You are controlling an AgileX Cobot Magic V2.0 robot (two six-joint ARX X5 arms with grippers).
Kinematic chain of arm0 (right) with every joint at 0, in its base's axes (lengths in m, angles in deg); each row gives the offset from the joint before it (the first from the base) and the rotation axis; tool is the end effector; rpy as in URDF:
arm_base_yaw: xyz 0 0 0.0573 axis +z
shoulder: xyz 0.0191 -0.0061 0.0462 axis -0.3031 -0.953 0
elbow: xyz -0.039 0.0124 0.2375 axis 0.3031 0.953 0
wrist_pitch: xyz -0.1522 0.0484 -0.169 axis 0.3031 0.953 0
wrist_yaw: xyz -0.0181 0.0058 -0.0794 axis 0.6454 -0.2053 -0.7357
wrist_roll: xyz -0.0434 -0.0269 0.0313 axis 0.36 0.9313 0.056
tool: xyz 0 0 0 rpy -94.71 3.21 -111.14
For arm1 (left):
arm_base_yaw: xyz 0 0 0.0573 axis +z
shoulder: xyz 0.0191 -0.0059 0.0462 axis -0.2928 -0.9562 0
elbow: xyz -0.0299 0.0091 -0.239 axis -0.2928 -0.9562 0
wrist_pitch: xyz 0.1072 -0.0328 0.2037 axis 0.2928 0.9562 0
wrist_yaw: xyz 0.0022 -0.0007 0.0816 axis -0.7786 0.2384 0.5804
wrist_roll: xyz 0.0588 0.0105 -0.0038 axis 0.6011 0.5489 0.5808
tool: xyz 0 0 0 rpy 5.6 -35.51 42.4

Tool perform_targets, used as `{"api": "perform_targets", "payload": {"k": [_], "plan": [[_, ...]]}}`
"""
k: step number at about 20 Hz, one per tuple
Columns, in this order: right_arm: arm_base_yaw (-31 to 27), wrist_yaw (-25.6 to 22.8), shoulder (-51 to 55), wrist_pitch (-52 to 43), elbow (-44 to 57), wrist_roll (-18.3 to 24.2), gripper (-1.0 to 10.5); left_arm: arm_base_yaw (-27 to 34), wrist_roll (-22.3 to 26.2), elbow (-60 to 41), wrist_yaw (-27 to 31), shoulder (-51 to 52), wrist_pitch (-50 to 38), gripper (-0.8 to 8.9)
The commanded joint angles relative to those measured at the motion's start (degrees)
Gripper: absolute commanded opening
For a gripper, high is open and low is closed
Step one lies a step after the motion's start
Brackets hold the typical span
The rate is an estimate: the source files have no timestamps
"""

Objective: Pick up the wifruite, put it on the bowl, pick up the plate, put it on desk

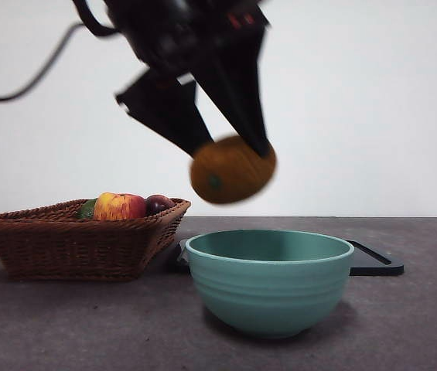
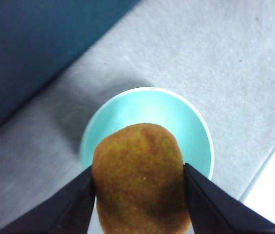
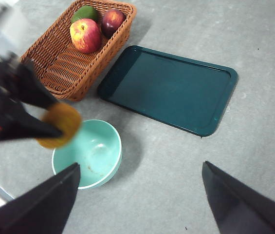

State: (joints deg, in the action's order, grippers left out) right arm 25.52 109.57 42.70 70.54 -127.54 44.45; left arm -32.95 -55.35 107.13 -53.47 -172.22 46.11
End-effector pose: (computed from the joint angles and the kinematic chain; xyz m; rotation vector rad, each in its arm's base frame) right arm 0.0936 0.0291 0.3267 0.0674 0.6509 0.5508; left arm 0.1939 -0.2405 0.2399 0.2840 1.0052 -0.8933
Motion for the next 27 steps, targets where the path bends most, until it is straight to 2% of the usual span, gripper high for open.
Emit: {"api": "perform_targets", "payload": {"k": [1,8,13,16,17,23,27], "plan": [[0.24,0.09,-0.24,-0.35,-1.14,-0.17,4.0,-1.6,0.55,1.07,0.02,-3.8,-2.03,2.09],[0.24,0.09,-0.22,-0.35,-1.14,-0.17,4.0,-3.8,2.16,1.05,3.32,-11.1,-4.52,2.09],[0.24,0.11,-0.22,-0.35,-1.14,-0.17,4.0,-4.15,2.21,1.07,3.43,-12.9,-4.55,2.23],[0.24,0.11,-0.2,-0.33,-1.14,-0.2,4.0,-4.55,2.21,1.05,3.43,-13.09,-4.55,3.35],[0.24,0.11,-0.2,-0.33,-1.14,-0.2,4.0,-4.63,2.21,1.07,3.43,-13.09,-4.52,3.47],[0.24,0.11,-0.2,-0.33,-1.14,-0.2,4.0,-4.79,1.6,1.16,3.41,-12.76,-4.48,3.45],[0.24,0.11,-0.2,-0.33,-1.14,-0.2,4.0,-4.74,1.25,1.53,3.43,-8.26,-4.59,3.45]]}}
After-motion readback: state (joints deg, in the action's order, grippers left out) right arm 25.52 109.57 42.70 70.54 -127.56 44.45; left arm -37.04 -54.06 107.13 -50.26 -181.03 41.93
